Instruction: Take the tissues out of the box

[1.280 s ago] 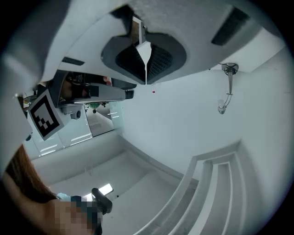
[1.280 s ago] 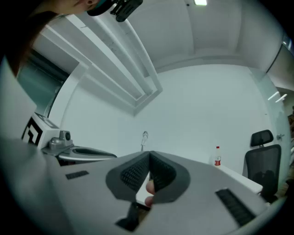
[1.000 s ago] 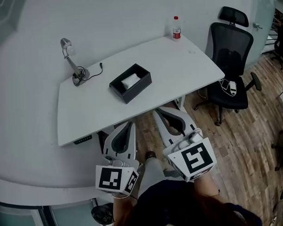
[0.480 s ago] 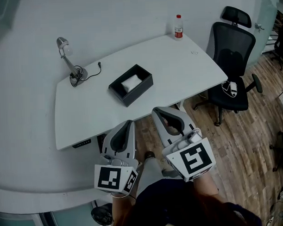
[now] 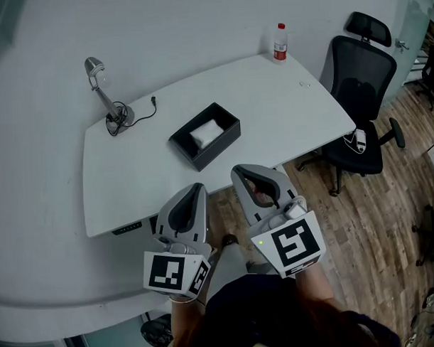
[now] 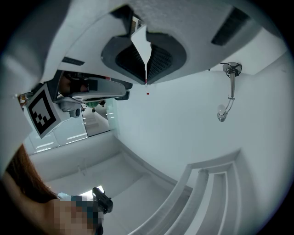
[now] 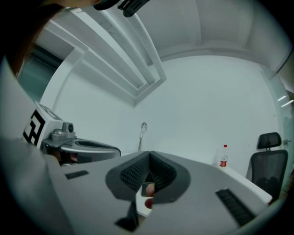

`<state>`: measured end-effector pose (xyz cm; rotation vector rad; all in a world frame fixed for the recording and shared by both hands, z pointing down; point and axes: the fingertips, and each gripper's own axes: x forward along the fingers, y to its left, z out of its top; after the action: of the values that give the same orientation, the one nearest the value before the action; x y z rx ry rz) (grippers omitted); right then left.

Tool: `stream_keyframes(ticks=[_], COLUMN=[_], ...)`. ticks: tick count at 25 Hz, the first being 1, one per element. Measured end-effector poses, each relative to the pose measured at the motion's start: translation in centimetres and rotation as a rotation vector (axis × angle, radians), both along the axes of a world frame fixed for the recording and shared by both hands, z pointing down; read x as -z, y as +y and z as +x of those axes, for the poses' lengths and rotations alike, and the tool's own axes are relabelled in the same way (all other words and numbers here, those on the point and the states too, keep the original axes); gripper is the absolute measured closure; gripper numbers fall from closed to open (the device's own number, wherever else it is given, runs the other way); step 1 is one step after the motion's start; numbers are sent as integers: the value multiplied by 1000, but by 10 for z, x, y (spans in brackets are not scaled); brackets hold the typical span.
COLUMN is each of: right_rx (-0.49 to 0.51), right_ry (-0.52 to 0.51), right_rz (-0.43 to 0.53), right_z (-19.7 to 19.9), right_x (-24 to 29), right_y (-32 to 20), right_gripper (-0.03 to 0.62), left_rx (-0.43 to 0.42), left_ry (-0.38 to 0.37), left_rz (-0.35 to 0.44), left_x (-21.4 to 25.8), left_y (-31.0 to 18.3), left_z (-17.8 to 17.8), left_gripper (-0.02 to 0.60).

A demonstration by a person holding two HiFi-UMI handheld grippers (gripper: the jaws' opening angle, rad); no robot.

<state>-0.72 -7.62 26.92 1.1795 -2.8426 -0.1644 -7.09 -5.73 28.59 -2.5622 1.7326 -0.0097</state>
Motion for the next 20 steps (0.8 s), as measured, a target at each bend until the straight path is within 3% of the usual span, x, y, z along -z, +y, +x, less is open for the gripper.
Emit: stream_keyframes(ticks=[20], right_rx=[-29], right_ry=[86], right_rz=[-64], right_z=[-37], right_x=[-18], right_y=[-69], right_gripper=[574], left_rx=[-19], left_ry=[39], left_rz=[-33], left_x=[-7], left_y=[-67], left_z=[-38], left_gripper=[555])
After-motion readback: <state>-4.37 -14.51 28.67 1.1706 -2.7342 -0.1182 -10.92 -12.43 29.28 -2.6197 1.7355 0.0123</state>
